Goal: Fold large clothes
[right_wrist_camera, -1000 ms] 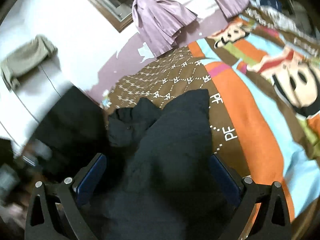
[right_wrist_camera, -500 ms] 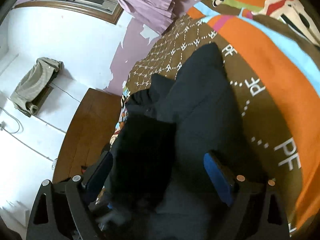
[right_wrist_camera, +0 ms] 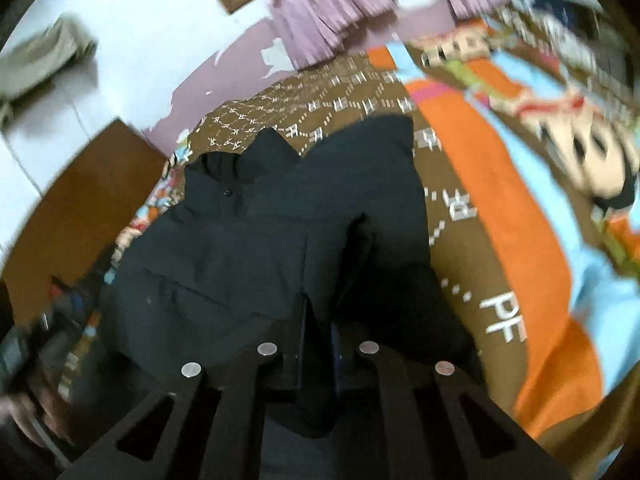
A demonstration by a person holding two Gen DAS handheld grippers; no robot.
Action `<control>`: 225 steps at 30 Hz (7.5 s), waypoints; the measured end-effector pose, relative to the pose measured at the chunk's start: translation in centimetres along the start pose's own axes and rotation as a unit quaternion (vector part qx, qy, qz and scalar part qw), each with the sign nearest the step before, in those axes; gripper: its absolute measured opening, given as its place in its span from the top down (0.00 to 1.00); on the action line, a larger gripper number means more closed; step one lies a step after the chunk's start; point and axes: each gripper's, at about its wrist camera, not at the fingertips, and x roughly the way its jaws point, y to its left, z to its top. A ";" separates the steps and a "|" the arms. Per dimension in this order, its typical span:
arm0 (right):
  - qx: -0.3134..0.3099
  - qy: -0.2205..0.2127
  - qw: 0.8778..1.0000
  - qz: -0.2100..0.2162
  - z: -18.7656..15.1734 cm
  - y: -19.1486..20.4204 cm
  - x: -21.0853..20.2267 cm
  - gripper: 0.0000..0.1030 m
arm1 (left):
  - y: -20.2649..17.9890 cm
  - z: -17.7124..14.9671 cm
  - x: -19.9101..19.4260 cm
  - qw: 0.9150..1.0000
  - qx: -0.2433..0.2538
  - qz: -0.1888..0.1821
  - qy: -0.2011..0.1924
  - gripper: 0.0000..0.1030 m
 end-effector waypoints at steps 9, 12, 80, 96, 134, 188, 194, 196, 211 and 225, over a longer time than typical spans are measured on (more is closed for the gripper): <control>-0.155 -0.087 0.978 -0.105 0.5 6.8 -0.9 0.29 | 7.6 -0.2 4.9 0.996 -0.021 0.057 0.062 0.39; -0.172 -0.070 0.982 -0.026 2.3 9.1 1.0 0.28 | 7.2 0.6 4.4 0.999 -0.006 0.031 0.033 0.39; -0.053 -0.013 0.998 -0.041 16.5 6.4 23.2 0.65 | 10.9 14.7 22.2 0.998 -0.058 0.035 -0.001 0.44; -0.196 -0.046 0.978 -0.050 9.2 6.8 12.7 0.94 | 11.3 9.8 11.1 0.999 -0.038 -0.011 0.017 0.96; -0.211 0.105 0.969 0.070 8.2 7.6 18.4 0.87 | 4.2 8.7 12.4 0.995 0.071 -0.057 0.036 0.94; -0.158 -0.123 0.978 -0.061 1.7 6.6 6.6 0.15 | 3.9 3.1 7.5 0.998 -0.057 0.016 0.028 0.41; -0.173 -0.120 0.975 -0.064 1.2 6.9 1.5 0.11 | 0.7 4.2 3.0 0.999 -0.032 0.041 0.001 0.31; -0.177 -0.121 0.975 -0.058 0.5 6.9 -0.5 0.11 | -0.4 4.2 1.6 0.997 -0.021 0.067 -0.010 0.17; -0.203 -0.146 0.967 -0.040 -4.9 10.5 -14.0 0.00 | -6.8 0.0 -11.0 0.989 0.053 0.109 -0.087 0.03; -0.257 -0.145 0.956 0.006 -14.3 14.6 -21.0 0.00 | -9.9 -7.1 -21.5 0.981 0.115 0.133 -0.089 0.03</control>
